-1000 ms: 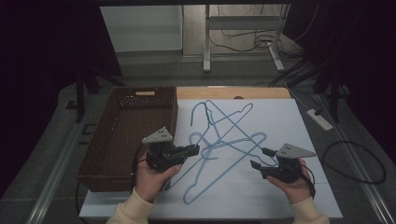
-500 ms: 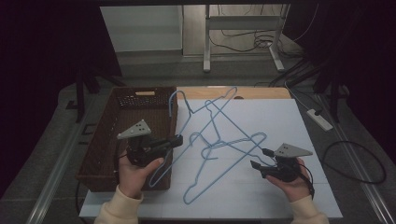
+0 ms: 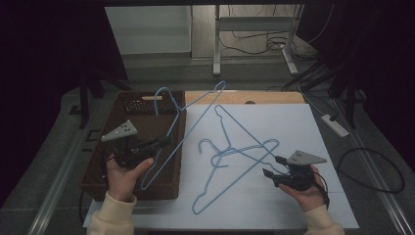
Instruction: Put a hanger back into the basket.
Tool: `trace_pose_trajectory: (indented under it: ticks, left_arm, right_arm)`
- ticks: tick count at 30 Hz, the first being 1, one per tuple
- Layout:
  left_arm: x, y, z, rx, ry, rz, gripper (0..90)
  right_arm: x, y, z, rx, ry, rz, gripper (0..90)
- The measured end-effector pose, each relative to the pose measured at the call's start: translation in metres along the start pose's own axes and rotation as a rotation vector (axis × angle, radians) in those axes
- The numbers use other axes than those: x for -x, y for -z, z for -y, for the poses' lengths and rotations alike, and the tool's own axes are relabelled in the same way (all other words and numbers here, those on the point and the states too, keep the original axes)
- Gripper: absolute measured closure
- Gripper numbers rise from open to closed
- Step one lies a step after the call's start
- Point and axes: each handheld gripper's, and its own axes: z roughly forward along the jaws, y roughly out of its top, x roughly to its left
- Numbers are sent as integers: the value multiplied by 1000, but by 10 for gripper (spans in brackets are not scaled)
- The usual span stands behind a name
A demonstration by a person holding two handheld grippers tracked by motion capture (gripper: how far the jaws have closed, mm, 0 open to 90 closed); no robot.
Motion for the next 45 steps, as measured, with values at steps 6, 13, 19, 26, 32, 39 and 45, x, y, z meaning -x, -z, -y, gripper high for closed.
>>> trace_pose_trajectory:
  ticks: [6,13,19,26,32,39,45]
  left_arm:
    - [-8,11,-1,9,12,-36,862]
    - [-22,21,-2,13,15,-77,862]
    - [-37,32,-4,-9,14,-125,862]
    - [-56,47,-3,-26,12,-167,862]
    - [-78,56,2,-58,25,-198,862]
    - [-87,57,4,-98,-1,-183,862]
    - [-94,51,9,-165,1,-212,862]
  right_arm:
    - [1,1,0,6,-2,-8,320]
    - [3,0,2,6,-6,-17,317]
    - [4,-1,3,-1,-9,-12,317]
    - [4,-2,3,-7,-8,0,313]
    - [4,-2,4,-12,-11,5,313]
    - [4,-2,5,-15,-11,7,310]
    - [4,-3,5,-20,-8,4,310]
